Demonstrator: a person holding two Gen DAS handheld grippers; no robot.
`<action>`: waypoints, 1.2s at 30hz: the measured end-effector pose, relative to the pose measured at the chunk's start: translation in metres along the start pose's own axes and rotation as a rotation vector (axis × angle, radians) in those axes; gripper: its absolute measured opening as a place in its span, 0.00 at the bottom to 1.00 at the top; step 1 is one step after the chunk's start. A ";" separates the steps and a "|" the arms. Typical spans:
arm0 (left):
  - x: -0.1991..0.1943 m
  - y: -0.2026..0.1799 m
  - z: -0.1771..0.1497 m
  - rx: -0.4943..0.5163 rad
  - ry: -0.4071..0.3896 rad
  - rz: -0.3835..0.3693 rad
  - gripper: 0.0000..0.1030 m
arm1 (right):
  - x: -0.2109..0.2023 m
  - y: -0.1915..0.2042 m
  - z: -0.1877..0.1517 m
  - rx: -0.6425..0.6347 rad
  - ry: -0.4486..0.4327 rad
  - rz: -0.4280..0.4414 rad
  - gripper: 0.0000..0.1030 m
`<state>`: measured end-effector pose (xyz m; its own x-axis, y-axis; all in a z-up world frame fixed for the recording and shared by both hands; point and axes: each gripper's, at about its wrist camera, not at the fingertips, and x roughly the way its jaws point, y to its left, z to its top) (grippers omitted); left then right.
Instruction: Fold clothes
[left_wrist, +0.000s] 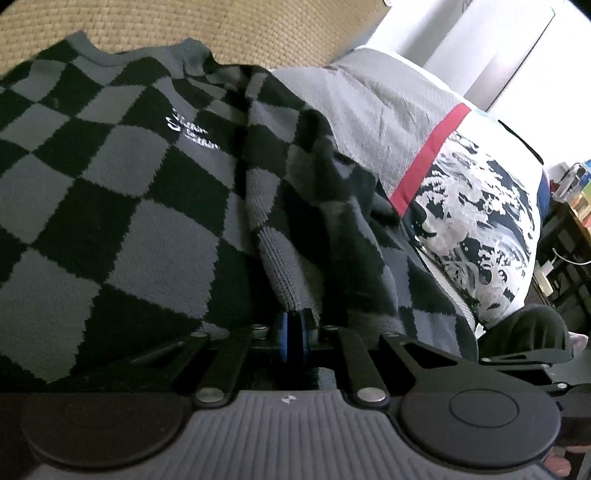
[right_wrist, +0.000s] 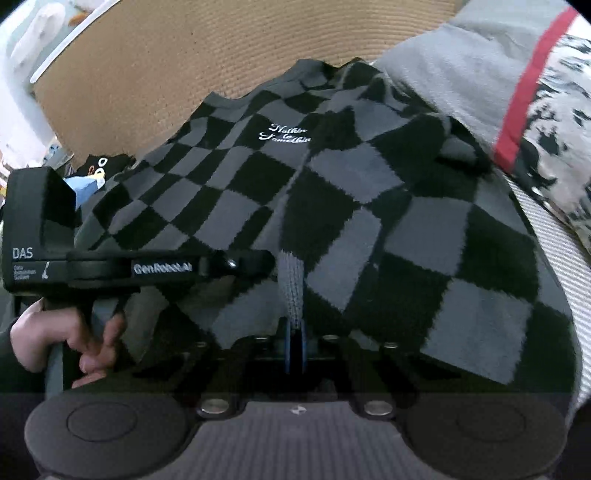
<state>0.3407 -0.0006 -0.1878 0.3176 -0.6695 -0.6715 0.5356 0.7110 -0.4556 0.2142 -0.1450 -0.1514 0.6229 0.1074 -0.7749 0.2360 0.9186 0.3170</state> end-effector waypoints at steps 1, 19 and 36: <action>-0.002 0.001 0.000 -0.004 -0.006 0.003 0.08 | -0.001 -0.001 0.001 0.013 0.000 0.007 0.06; -0.070 0.028 -0.015 -0.095 -0.079 0.037 0.11 | -0.005 -0.037 -0.006 0.078 0.062 0.000 0.22; -0.267 0.089 -0.056 -0.326 -0.361 0.755 0.57 | -0.047 -0.015 -0.020 -0.106 -0.007 0.176 0.38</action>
<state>0.2596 0.2539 -0.0816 0.7510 0.0137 -0.6602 -0.1473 0.9781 -0.1472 0.1669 -0.1567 -0.1308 0.6529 0.2678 -0.7085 0.0433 0.9206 0.3880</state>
